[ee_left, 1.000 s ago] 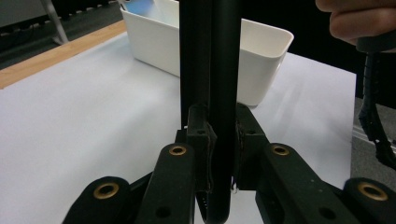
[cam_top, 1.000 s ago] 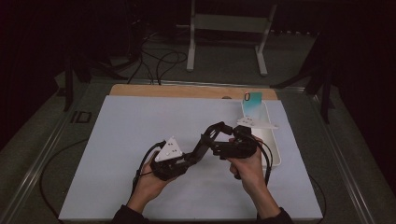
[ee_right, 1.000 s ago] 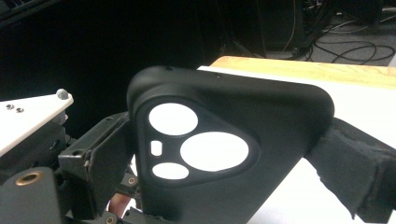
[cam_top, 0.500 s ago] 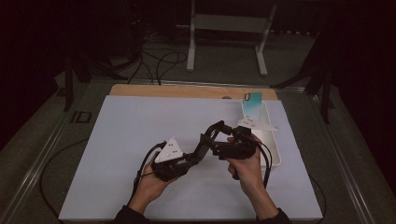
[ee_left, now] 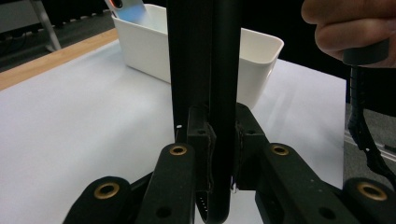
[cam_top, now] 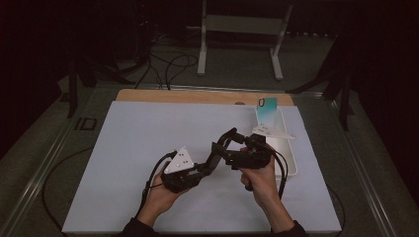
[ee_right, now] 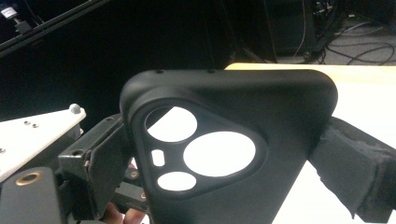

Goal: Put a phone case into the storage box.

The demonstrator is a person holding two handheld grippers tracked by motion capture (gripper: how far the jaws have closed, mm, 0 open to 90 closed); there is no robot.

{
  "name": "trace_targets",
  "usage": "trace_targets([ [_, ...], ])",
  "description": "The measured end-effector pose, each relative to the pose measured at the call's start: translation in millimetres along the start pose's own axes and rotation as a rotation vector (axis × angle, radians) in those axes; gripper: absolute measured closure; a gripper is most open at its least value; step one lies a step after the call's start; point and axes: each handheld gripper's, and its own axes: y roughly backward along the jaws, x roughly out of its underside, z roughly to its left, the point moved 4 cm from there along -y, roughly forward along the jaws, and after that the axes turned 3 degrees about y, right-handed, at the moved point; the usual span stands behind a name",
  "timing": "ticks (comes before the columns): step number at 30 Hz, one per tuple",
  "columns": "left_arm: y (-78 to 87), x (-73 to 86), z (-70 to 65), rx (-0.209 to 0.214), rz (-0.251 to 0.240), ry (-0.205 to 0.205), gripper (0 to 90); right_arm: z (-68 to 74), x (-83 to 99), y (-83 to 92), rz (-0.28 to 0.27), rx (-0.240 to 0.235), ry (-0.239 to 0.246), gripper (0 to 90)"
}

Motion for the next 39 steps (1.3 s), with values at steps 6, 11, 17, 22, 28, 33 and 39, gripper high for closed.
trace_targets([
  [6, 1.9, -1.7, -0.3, -0.002, -0.017, -0.001, 80.9, -1.0, 3.6, -0.6, 0.0, 0.018, 0.034, 8.7],
  [11, 1.5, -1.5, -1.3, 0.011, -0.017, -0.003, 80.9, -1.0, 4.0, -2.5, 0.0, 0.007, 0.003, 9.6],
  [17, 0.1, -0.6, -1.2, 0.024, -0.013, 0.008, 80.8, 1.1, 2.7, -1.6, 0.01, 0.027, 0.0, 12.3],
  [22, -0.1, -0.5, -1.0, 0.027, -0.011, 0.011, 80.3, 4.3, 2.6, -1.1, 0.01, 0.043, 0.031, 13.4],
  [28, 2.6, -0.8, 1.8, 0.013, -0.007, 0.017, 72.7, 5.0, 1.7, -1.0, 0.008, 0.033, 0.035, 13.8],
  [33, 6.7, 0.1, 4.5, 0.001, -0.007, 0.034, 59.8, 4.5, 1.3, -1.0, 0.006, 0.037, 0.043, 13.7],
  [39, 12.0, 3.1, 7.5, -0.077, 0.017, 0.031, 36.5, 3.2, 1.2, -1.2, 0.007, 0.042, 0.044, 13.8],
])
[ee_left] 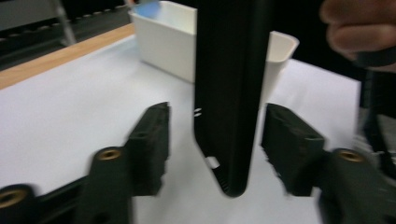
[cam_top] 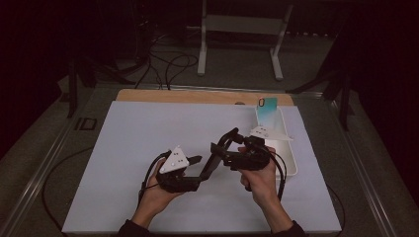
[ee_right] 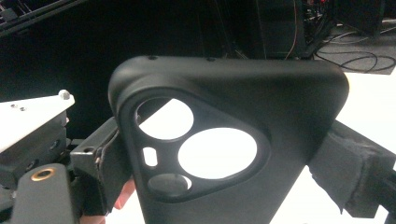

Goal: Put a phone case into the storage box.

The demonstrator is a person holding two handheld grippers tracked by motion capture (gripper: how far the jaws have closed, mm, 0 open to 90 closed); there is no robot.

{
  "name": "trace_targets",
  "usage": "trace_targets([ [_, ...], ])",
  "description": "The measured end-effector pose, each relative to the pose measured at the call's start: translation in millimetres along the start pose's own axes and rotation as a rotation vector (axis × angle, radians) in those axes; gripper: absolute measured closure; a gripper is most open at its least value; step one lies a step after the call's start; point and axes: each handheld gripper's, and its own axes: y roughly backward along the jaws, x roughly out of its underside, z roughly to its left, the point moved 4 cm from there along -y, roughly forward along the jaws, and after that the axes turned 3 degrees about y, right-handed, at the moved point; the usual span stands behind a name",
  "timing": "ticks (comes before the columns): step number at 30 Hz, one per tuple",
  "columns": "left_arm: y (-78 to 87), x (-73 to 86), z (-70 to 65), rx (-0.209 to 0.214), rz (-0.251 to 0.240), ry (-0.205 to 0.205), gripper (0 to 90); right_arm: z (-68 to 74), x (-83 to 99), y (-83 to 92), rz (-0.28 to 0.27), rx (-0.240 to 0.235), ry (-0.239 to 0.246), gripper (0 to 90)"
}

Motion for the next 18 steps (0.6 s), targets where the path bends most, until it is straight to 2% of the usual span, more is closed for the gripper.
trace_targets([
  [6, 9.3, 2.8, 8.2, -0.076, -0.012, 0.036, 17.3, -0.8, -0.1, -1.2, 0.006, 0.006, 0.005, 13.8],
  [9, 14.8, 3.5, 14.0, -0.109, -0.02, 0.05, 12.6, -1.7, 0.7, -2.0, 0.014, 0.011, 0.005, 13.8],
  [13, 21.0, 6.3, 20.7, -0.134, -0.019, 0.064, 2.4, -1.6, 0.5, -2.4, 0.014, 0.012, 0.005, 13.7],
  [15, 23.1, 9.2, 24.2, -0.165, -0.013, 0.068, 2.0, -1.5, 0.4, -2.5, 0.016, 0.013, 0.008, 13.7],
  [18, 26.3, 14.2, 28.8, -0.184, -0.015, 0.08, 0.7, -1.4, 0.5, -2.9, 0.017, 0.015, 0.014, 13.8],
])
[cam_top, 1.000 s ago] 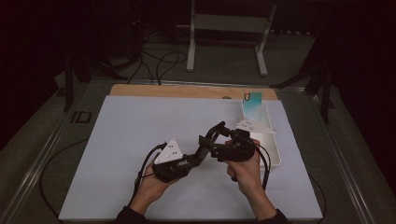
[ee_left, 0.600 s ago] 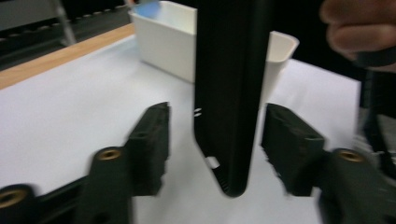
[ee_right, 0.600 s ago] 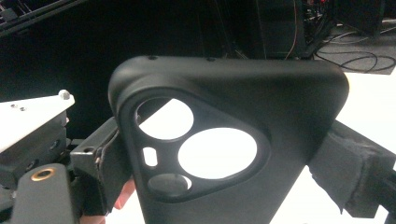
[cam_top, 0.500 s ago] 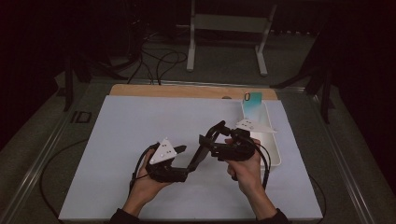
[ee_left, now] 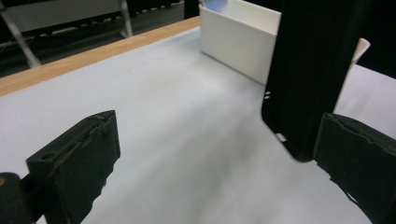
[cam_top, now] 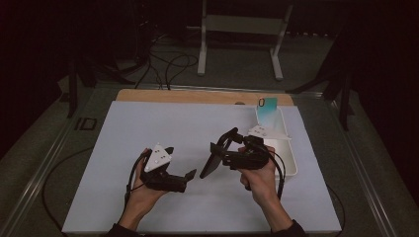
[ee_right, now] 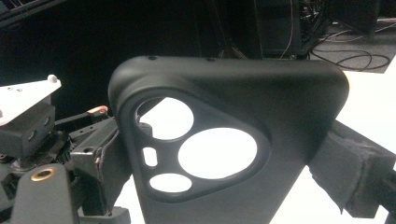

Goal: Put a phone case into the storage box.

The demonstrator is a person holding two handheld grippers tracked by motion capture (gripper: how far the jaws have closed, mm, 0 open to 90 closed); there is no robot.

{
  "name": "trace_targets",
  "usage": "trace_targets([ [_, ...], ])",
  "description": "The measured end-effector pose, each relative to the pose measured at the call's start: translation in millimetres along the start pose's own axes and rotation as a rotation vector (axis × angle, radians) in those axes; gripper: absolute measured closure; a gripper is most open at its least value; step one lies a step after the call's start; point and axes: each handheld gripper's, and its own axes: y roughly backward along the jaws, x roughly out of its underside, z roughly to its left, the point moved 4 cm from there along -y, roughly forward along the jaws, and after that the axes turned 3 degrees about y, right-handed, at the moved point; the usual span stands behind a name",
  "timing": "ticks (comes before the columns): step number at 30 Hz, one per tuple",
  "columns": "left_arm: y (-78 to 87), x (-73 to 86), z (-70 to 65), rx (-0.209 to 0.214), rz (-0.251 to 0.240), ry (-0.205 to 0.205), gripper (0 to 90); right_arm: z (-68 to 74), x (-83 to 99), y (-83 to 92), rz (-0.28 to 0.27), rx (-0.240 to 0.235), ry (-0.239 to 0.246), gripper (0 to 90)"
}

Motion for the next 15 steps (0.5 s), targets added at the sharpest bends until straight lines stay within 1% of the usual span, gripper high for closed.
trace_targets([
  [3, 3.3, 4.8, 4.8, -0.017, -0.002, 0.004, 0.3, -0.2, -0.1, -0.1, 0.0, 0.0, -0.002, 13.8],
  [7, 8.7, 11.9, 11.6, -0.052, -0.008, -0.002, 0.2, -0.6, -0.5, 0.4, -0.003, 0.005, 0.0, 13.8],
  [9, 11.0, 16.3, 15.6, -0.07, 0.001, 0.002, 0.3, -1.2, -0.4, 0.8, -0.002, 0.007, -0.001, 13.8],
  [11, 13.2, 20.7, 19.2, -0.079, 0.002, 0.009, 0.2, -1.5, -0.3, 1.0, -0.002, 0.009, -0.002, 13.8],
  [15, 19.1, 30.2, 26.0, -0.108, 0.001, 0.008, 0.2, -1.8, -0.5, 1.5, 0.001, 0.012, 0.002, 13.8],
])
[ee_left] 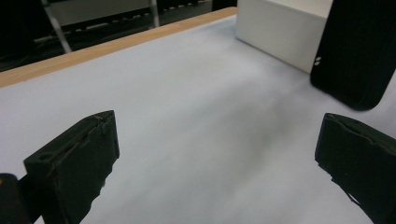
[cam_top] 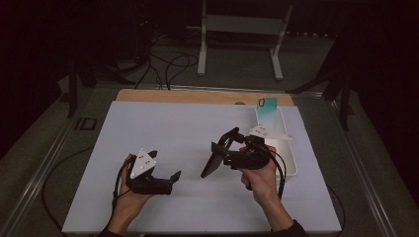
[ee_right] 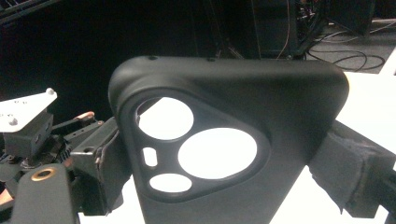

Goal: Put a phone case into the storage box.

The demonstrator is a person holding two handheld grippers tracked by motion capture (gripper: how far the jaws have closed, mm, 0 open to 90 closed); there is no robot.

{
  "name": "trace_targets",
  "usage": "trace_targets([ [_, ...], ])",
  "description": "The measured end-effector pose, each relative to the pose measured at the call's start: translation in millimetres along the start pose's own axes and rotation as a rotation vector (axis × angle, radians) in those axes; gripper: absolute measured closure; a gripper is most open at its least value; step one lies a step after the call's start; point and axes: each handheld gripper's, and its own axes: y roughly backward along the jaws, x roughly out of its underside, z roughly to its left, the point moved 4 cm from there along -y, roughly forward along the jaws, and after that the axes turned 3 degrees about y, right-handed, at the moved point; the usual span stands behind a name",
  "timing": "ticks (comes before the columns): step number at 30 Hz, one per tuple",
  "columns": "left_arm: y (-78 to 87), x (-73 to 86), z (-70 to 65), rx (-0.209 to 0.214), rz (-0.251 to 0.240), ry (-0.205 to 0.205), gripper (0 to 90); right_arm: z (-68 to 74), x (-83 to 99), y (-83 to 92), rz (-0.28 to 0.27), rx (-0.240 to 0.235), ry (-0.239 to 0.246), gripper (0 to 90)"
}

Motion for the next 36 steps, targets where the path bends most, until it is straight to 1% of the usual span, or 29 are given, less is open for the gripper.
trace_targets([
  [2, 3.5, 5.4, 4.2, -0.009, -0.004, 0.005, 0.2, 0.3, -0.3, 0.2, 0.001, 0.001, 0.005, 13.8],
  [4, 7.1, 10.9, 9.1, -0.026, -0.003, 0.006, 0.2, 0.8, -0.6, 0.3, 0.002, 0.001, 0.009, 13.9],
  [6, 9.1, 13.6, 11.3, -0.028, -0.004, 0.012, 0.2, 0.9, -0.7, 0.3, 0.001, 0.001, 0.011, 13.9],
  [7, 12.2, 18.3, 15.0, -0.036, -0.006, 0.022, 0.2, 0.8, -0.7, 0.3, 0.002, 0.001, 0.011, 13.9],
  [9, 16.5, 24.8, 19.4, -0.044, -0.009, 0.028, 0.2, 0.8, -0.8, -0.3, 0.002, 0.002, 0.011, 13.9],
  [11, 20.6, 31.0, 23.0, -0.046, -0.017, 0.03, 0.2, 0.7, -0.8, -0.7, 0.006, 0.004, 0.014, 13.9],
  [12, 20.6, 31.0, 23.0, -0.046, -0.017, 0.03, 0.2, 0.7, -0.8, -0.7, 0.006, 0.004, 0.014, 13.9],
  [13, 24.9, 37.2, 26.3, -0.051, -0.03, 0.047, 0.2, 1.2, -1.1, -1.3, 0.01, 0.006, 0.017, 13.9],
  [18, 33.4, 48.4, 34.8, -0.086, -0.053, 0.069, 0.2, 2.9, -2.1, -2.4, 0.01, 0.003, 0.02, 13.9],
  [24, 34.9, 54.1, 40.4, -0.107, -0.056, 0.073, 0.2, 4.6, -2.9, -3.7, 0.016, -0.001, 0.027, 13.9],
  [25, 34.4, 55.4, 41.4, -0.116, -0.053, 0.07, 0.2, 5.5, -2.7, -4.8, 0.023, -0.002, 0.038, 13.9],
  [27, 33.8, 56.7, 42.0, -0.118, -0.051, 0.074, 0.2, 6.3, -3.0, -5.4, 0.028, -0.003, 0.043, 13.9],
  [28, 32.7, 58.6, 42.3, -0.132, -0.043, 0.065, 0.2, 6.3, -3.7, -5.9, 0.028, -0.006, 0.045, 13.8],
  [30, 32.7, 58.6, 42.3, -0.132, -0.043, 0.065, 0.2, 6.2, -4.1, -6.3, 0.027, -0.008, 0.044, 13.8],
  [31, 31.7, 60.3, 42.0, -0.141, -0.031, 0.052, 0.2, 6.2, -4.1, -6.3, 0.027, -0.008, 0.044, 13.8],
  [34, 31.7, 60.5, 42.1, -0.143, -0.031, 0.051, 0.2, 4.9, -6.0, -7.9, 0.028, -0.002, 0.045, 13.8],
  [36, 33.0, 61.4, 44.2, -0.152, -0.036, 0.062, 0.2, 2.8, -9.8, -8.7, 0.028, 0.011, 0.057, 13.8],
])
